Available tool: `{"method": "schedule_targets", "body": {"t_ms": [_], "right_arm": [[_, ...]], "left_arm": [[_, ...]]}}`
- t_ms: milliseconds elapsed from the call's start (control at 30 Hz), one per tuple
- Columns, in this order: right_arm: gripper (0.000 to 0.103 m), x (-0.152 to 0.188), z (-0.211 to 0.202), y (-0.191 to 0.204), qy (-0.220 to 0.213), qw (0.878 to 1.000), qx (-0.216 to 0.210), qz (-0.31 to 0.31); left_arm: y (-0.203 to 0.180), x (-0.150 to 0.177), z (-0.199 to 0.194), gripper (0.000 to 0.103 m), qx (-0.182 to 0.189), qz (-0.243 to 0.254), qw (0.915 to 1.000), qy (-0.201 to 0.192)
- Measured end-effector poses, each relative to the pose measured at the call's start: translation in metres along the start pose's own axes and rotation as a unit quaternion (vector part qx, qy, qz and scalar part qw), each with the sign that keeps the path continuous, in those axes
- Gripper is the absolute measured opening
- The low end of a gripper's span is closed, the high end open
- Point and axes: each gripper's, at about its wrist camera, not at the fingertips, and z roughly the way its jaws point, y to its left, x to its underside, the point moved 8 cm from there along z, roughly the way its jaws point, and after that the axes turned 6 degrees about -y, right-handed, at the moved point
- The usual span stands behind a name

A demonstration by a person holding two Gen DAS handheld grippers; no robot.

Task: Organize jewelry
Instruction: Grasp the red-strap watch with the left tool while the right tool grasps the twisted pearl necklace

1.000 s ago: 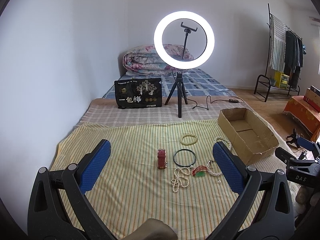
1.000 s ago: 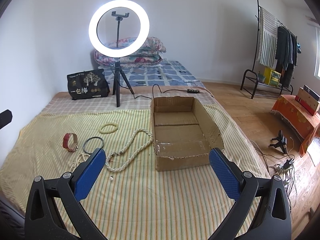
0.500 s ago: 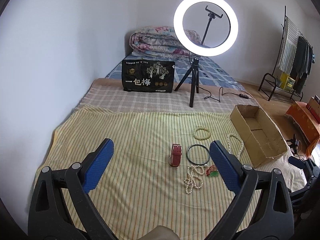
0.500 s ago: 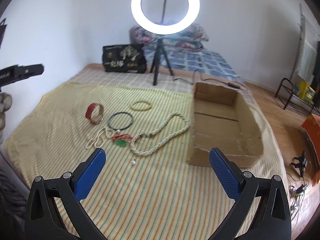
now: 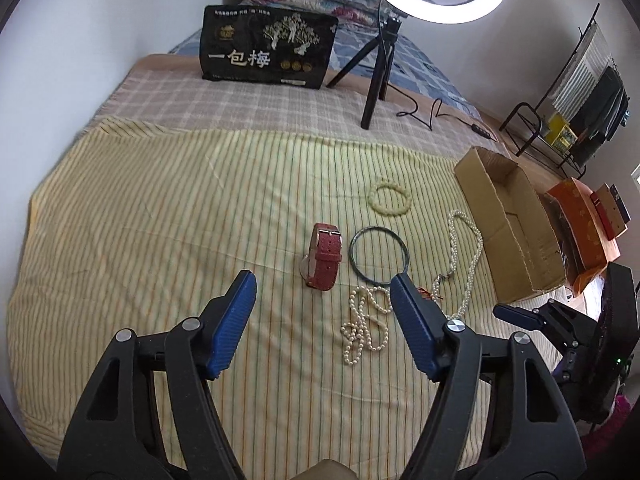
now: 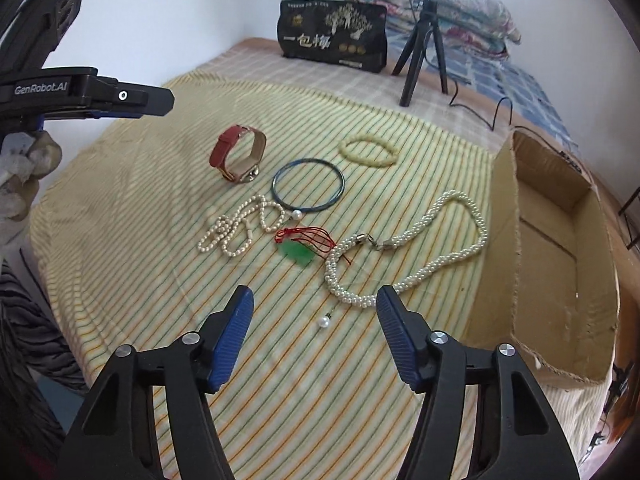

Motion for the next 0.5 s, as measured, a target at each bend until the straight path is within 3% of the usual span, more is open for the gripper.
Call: {"method": "schedule_targets", "body": {"t_ms": [267,500], "right_arm": [[0.031,-0.001,0.033,-0.005,0.051,0.998,-0.028,0.001],[0.028,-0.003,0.047,-0.01,0.07,0.997,-0.017,-0.009]], "left_arm": [[0.002,0.001,0.034,0.065,0.003,-0.019,0.999,0.039],[0.004,0.002,0.052,0.064,0.002,-0.024,0.998,0.058]]}}
